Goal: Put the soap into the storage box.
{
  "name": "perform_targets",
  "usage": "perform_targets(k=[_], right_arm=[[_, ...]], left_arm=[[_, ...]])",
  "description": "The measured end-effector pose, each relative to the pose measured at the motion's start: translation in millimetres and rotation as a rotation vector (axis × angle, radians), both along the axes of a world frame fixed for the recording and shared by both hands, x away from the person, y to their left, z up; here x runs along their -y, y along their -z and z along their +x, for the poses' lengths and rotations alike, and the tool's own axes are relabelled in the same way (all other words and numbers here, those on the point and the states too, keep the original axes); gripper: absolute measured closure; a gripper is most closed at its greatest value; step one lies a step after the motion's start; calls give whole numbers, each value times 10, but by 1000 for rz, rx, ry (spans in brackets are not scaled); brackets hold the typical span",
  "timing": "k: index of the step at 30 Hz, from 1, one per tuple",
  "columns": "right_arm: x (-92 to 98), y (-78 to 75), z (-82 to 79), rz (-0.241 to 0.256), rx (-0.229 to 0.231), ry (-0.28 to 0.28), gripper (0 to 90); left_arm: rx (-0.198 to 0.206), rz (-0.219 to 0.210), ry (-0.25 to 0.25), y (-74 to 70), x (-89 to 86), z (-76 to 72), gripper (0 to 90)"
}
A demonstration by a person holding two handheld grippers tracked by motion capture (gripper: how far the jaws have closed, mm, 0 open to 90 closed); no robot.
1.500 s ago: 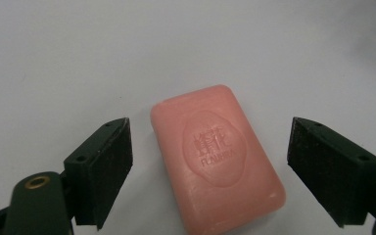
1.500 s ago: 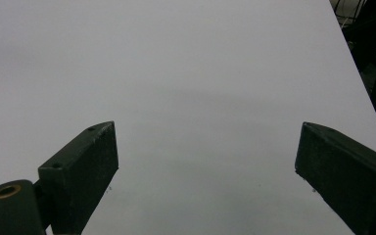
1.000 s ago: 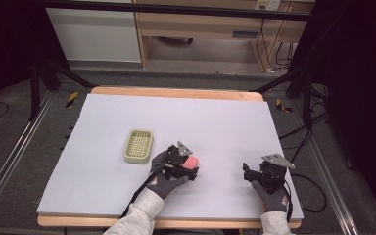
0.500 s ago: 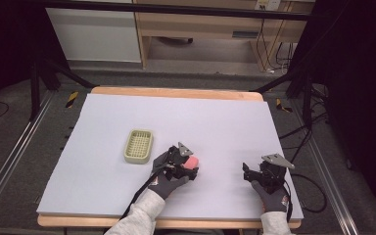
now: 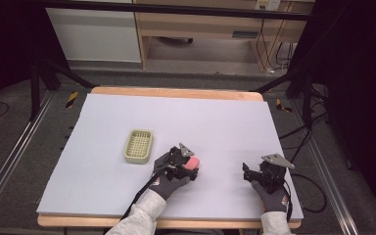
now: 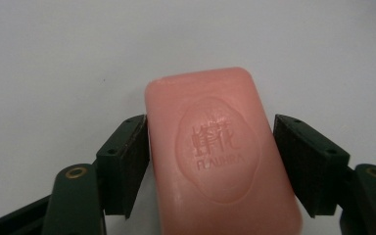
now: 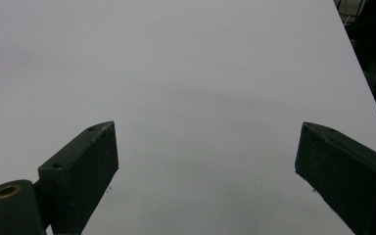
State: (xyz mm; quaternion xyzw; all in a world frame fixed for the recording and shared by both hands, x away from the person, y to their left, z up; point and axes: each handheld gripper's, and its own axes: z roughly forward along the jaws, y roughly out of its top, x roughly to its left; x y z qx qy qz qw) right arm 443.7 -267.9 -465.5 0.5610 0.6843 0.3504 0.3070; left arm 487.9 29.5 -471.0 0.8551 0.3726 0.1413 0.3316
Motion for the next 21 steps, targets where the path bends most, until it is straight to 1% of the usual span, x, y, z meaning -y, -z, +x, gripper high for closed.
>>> perform_targets(k=[6,15,16,17,19,21], right_arm=[[-1,0,0,0,-1,-1,91],[-2,0,0,0,-2,1,91],[-2,-1,-1,0,-1,2,91],[-2,-2,0,0,0,2,91],[-3,-5,0,4,0,7,91],[3,-3,-1,2,1,8,91]], left_arm=[[-12,9,4,0,-5,-1,364],[-10,16,12,3,-3,-1,366],[-11,30,13,19,5,3,365],[-2,36,15,26,12,-1,362],[3,37,18,27,15,-6,368],[1,38,21,24,11,-3,369]])
